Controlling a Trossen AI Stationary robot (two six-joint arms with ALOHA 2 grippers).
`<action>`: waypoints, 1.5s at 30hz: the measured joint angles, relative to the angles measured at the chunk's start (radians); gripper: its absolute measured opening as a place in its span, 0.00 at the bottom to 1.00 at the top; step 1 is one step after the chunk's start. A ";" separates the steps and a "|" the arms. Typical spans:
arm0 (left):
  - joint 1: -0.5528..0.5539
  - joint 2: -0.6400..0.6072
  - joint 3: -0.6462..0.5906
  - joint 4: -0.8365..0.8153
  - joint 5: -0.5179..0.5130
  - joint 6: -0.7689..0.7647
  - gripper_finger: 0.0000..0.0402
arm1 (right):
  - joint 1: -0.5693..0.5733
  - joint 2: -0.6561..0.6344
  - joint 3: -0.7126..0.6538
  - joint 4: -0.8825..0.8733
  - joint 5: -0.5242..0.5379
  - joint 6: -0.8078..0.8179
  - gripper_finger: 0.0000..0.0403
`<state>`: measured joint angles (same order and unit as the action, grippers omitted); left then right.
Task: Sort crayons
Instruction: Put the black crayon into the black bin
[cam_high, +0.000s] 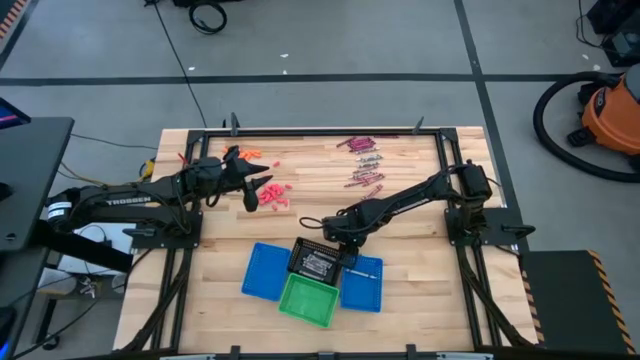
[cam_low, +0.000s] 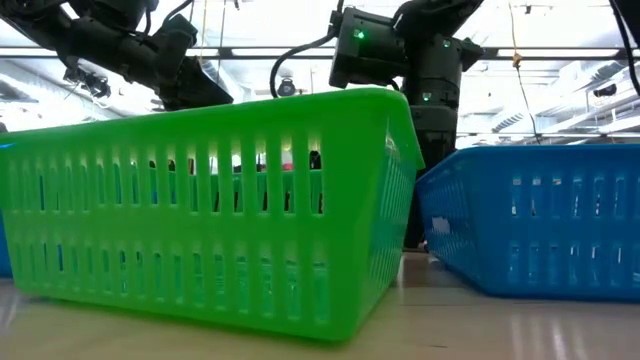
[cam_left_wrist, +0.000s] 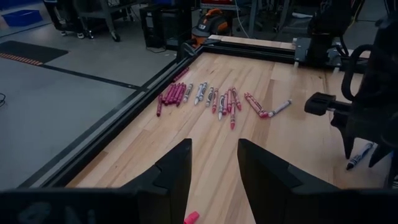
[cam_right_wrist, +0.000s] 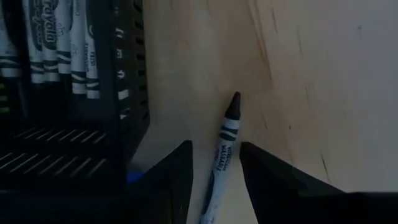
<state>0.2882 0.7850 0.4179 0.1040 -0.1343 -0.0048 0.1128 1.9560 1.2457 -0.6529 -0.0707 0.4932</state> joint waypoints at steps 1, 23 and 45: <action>0.000 0.000 0.000 0.000 0.000 0.000 0.35 | 0.001 0.000 0.000 -0.004 0.013 0.002 0.35; 0.000 0.000 0.000 0.000 0.000 0.000 0.35 | -0.026 -0.011 -0.003 -0.203 0.156 0.053 0.15; 0.000 0.000 0.000 0.000 0.000 0.000 0.35 | -0.031 -0.016 -0.003 -0.200 0.139 0.061 0.01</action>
<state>0.2882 0.7853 0.4179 0.1036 -0.1341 -0.0048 0.0818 1.9400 1.2423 -0.8532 0.0678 0.5544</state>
